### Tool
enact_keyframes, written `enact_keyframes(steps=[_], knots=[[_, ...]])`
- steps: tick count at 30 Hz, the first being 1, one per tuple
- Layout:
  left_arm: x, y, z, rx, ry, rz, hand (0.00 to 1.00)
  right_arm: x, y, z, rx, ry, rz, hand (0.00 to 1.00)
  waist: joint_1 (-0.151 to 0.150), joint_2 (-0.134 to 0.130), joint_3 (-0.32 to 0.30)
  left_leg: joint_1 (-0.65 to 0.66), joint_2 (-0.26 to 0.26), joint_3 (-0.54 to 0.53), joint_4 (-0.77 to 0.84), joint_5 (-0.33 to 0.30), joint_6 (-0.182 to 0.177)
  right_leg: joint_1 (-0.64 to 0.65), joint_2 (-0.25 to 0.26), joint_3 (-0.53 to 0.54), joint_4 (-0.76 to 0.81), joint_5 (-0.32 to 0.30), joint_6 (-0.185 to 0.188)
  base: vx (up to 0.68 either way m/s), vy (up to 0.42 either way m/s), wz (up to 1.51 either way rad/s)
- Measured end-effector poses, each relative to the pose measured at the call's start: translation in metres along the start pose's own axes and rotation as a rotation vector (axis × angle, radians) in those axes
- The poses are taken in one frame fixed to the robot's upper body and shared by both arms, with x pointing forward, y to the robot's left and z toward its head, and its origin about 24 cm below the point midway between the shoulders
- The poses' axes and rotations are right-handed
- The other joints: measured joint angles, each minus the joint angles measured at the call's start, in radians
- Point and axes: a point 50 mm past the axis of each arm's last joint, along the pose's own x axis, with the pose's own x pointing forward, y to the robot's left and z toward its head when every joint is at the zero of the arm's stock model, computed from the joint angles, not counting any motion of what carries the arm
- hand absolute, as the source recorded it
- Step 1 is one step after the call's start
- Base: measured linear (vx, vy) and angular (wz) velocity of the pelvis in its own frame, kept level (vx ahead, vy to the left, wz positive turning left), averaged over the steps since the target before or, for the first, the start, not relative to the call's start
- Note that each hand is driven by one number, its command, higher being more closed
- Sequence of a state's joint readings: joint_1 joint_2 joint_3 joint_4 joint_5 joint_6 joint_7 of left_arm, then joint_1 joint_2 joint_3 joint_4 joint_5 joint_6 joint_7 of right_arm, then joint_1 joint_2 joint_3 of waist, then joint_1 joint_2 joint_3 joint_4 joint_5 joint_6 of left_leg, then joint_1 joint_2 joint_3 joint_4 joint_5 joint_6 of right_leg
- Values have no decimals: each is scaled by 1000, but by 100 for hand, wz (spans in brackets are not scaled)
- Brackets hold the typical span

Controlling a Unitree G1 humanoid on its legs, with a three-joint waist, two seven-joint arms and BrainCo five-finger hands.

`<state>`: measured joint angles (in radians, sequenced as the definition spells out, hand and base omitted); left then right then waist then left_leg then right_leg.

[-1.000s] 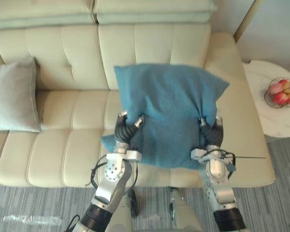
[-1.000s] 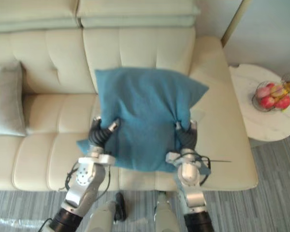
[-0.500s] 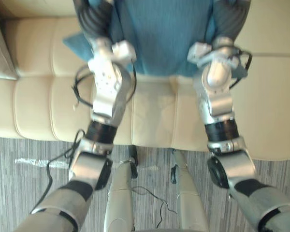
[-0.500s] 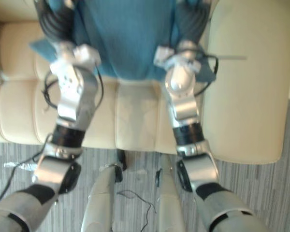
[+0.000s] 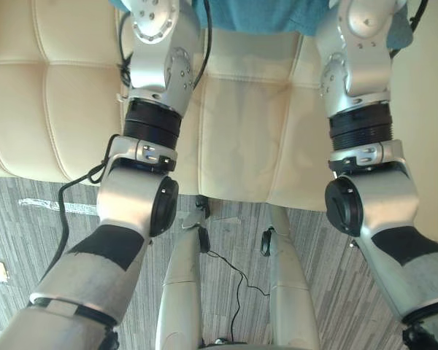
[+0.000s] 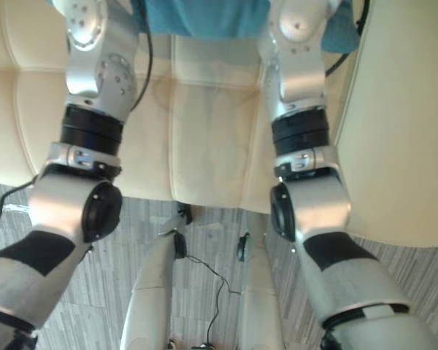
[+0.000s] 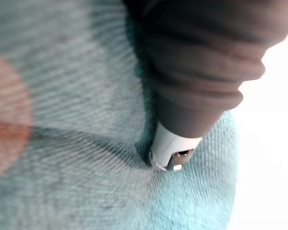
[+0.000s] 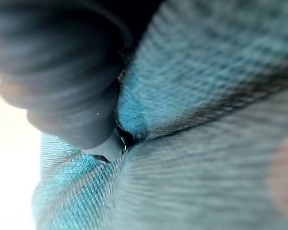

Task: Pick up cushions and gather them together orderly.

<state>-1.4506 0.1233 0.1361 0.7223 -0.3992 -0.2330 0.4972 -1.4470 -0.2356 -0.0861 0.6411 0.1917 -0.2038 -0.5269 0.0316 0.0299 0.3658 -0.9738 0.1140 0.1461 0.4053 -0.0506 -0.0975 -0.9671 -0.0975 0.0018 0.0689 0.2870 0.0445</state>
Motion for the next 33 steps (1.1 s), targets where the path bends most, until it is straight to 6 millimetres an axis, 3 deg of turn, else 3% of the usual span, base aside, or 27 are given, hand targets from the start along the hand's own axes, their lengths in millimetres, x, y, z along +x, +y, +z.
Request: enact_keyframes(steps=[4,5,7,9,10,11,14,16,17,18,20,22,23,26,29,30,32,33], knots=[[-15,40,-36,-9,120,85,0,-17,-19,-26,-21,69,32,0,-10,-2,27,49,3,-11,0,-2,1,53,3,0,8,-20,10,-11,-2,2],[-23,62,-50,0,163,127,0,-26,-30,-37,-13,107,33,0,-18,-6,30,64,5,-13,0,-2,1,69,6,-1,9,-26,10,0,0,0],[-26,77,-56,3,185,159,0,-31,-37,-44,-20,130,32,0,-19,-17,37,81,8,-9,-1,-4,-1,83,8,0,8,-26,9,-8,-12,-8],[-34,110,-64,50,211,209,0,-42,-55,-47,12,130,36,0,-20,-25,42,121,16,-6,-2,-11,-2,119,15,-1,8,-32,4,-2,-28,-11],[-36,116,-65,56,215,214,0,-44,-59,-46,16,118,39,0,-21,-26,42,130,18,-5,-2,-12,-2,128,16,-1,8,-34,5,8,-36,-11],[-42,136,-66,69,220,231,0,-52,-72,-44,40,95,60,0,-23,-26,42,161,21,-1,-1,-19,-2,156,19,-1,8,-39,5,6,-25,-10],[-51,156,-59,72,187,224,0,-66,-98,-44,31,79,71,0,-23,-31,45,212,28,5,-1,-32,-4,204,24,0,8,-50,5,16,-30,-13],[-66,175,-52,79,147,195,0,-92,-129,-50,19,117,50,0,-22,-35,46,274,36,3,0,-47,-3,267,32,-3,8,-66,3,29,-49,-9],[-71,178,-51,83,140,191,0,-99,-135,-51,9,127,52,0,-22,-35,46,286,37,4,0,-51,-5,278,34,-3,9,-70,2,43,-73,-13],[-93,192,-51,88,137,185,0,-123,-154,-57,-15,173,48,0,-21,-36,46,333,43,6,1,-65,-8,314,40,-1,27,-93,1,28,-44,-11],[-113,205,-58,118,179,187,0,-147,-167,-65,-38,238,36,0,-21,-36,45,374,48,6,1,-75,-8,349,44,-3,44,-113,-2,47,-64,-9],[-162,225,-79,149,314,212,0,-196,-186,-83,-60,397,12,0,-19,-44,39,453,55,7,-1,-94,-13,406,51,-6,85,-159,-7,58,-80,-4],[-172,229,-83,153,342,222,0,-205,-189,-86,-64,429,10,0,-19,-44,39,466,55,7,-1,-98,-13,416,51,-8,91,-166,-6,50,-60,2],[-252,248,-110,229,604,224,0,-277,-207,-104,-105,675,8,0,-14,-50,12,567,60,13,-6,-123,-15,494,54,-12,134,-216,-8,70,-32,-3],[-323,270,-123,364,867,215,0,-349,-232,-116,-176,956,-47,0,-12,-52,-77,652,61,25,-29,-139,-15,555,56,-14,153,-253,-7,79,1,-3],[-334,274,-125,377,909,223,0,-361,-237,-117,-195,1005,-53,0,-10,-52,-95,667,61,28,-37,-140,-15,564,55,-13,155,-260,-8,119,7,-3],[-383,294,-127,466,1105,259,0,-416,-254,-117,-229,1216,-125,0,-4,-48,-158,743,61,37,-71,-144,-21,626,53,-20,143,-288,-3,111,13,-5],[-390,297,-126,478,1138,264,0,-424,-257,-116,-233,1247,-136,0,-4,-46,-168,754,61,39,-76,-144,-21,635,52,-22,139,-293,-8,90,24,-4]])
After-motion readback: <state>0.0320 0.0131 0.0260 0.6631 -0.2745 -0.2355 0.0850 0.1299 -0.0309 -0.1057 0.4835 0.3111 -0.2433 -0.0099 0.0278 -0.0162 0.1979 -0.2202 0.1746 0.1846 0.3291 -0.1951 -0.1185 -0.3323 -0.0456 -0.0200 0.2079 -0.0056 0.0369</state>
